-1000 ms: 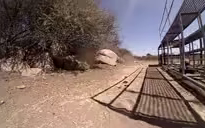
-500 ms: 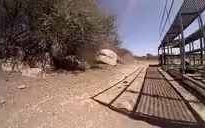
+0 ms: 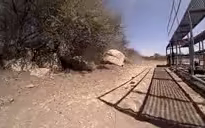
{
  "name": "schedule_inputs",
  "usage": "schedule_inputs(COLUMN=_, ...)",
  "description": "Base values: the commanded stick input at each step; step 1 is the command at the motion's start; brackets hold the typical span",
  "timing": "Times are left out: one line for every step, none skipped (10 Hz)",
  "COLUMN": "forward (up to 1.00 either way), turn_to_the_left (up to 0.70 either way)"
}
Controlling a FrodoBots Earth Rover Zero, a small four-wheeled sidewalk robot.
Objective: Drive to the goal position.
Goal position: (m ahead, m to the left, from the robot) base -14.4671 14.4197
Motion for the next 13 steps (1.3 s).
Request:
schedule_inputs(forward=0.0, turn_to_the_left=0.45)
schedule_inputs(forward=0.0, turn_to_the_left=0.45)
schedule_inputs(forward=0.0, turn_to_the_left=0.45)
schedule_inputs(forward=0.0, turn_to_the_left=0.45)
schedule_inputs(forward=0.0, turn_to_the_left=0.45)
schedule_inputs(forward=0.0, turn_to_the_left=0.45)
schedule_inputs(forward=0.0, turn_to_the_left=0.45)
schedule_inputs(forward=0.0, turn_to_the_left=0.45)
schedule_inputs(forward=0.0, turn_to_the_left=0.45)
schedule_inputs(forward=0.0, turn_to_the_left=0.45)
schedule_inputs(forward=0.0, turn_to_the_left=0.45)
schedule_inputs(forward=0.0, turn_to_the_left=0.45)
schedule_inputs(forward=0.0, turn_to_the_left=0.45)
